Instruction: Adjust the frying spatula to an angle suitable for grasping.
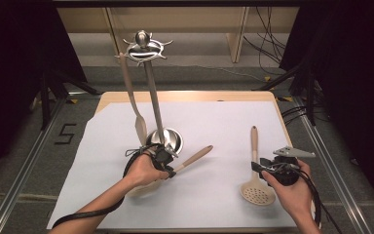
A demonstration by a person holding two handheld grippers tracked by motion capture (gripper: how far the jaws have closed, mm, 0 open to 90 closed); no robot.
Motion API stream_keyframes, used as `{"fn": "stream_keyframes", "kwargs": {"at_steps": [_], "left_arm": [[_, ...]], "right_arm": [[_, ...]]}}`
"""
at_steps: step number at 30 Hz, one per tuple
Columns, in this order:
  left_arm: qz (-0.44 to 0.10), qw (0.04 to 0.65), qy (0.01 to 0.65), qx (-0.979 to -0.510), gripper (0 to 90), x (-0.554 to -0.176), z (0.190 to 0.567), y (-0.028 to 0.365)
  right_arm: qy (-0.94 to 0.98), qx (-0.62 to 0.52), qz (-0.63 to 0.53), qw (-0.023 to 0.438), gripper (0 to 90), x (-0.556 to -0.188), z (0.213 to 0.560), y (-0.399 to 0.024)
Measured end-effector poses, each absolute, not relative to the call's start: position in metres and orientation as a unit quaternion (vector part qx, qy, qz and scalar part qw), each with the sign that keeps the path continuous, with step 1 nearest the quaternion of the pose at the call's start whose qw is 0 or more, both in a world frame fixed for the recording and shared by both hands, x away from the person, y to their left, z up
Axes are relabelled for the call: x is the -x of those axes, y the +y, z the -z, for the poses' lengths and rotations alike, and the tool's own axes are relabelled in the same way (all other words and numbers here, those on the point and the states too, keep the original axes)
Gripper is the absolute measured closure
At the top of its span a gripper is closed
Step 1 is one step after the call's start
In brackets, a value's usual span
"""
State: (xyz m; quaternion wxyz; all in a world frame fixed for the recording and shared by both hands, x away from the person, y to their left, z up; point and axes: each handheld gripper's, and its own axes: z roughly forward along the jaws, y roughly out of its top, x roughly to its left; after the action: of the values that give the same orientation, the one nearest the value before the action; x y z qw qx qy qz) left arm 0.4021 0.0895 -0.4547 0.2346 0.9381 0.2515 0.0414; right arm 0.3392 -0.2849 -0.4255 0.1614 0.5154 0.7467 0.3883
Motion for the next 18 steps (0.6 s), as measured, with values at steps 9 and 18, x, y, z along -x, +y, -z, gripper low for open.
{"fn": "stream_keyframes", "kwargs": {"at_steps": [9, 18], "left_arm": [[-0.064, 0.297, 0.251, -0.919, 78.2, -0.393, 0.442, 0.098], [-0.085, 0.367, 0.254, -0.891, 78.2, -0.385, 0.434, 0.103]], "right_arm": [[0.746, -0.512, -0.393, 0.162, 58.5, -0.340, 0.426, -0.284], [0.744, -0.511, -0.397, 0.164, 58.6, -0.340, 0.425, -0.284]]}}
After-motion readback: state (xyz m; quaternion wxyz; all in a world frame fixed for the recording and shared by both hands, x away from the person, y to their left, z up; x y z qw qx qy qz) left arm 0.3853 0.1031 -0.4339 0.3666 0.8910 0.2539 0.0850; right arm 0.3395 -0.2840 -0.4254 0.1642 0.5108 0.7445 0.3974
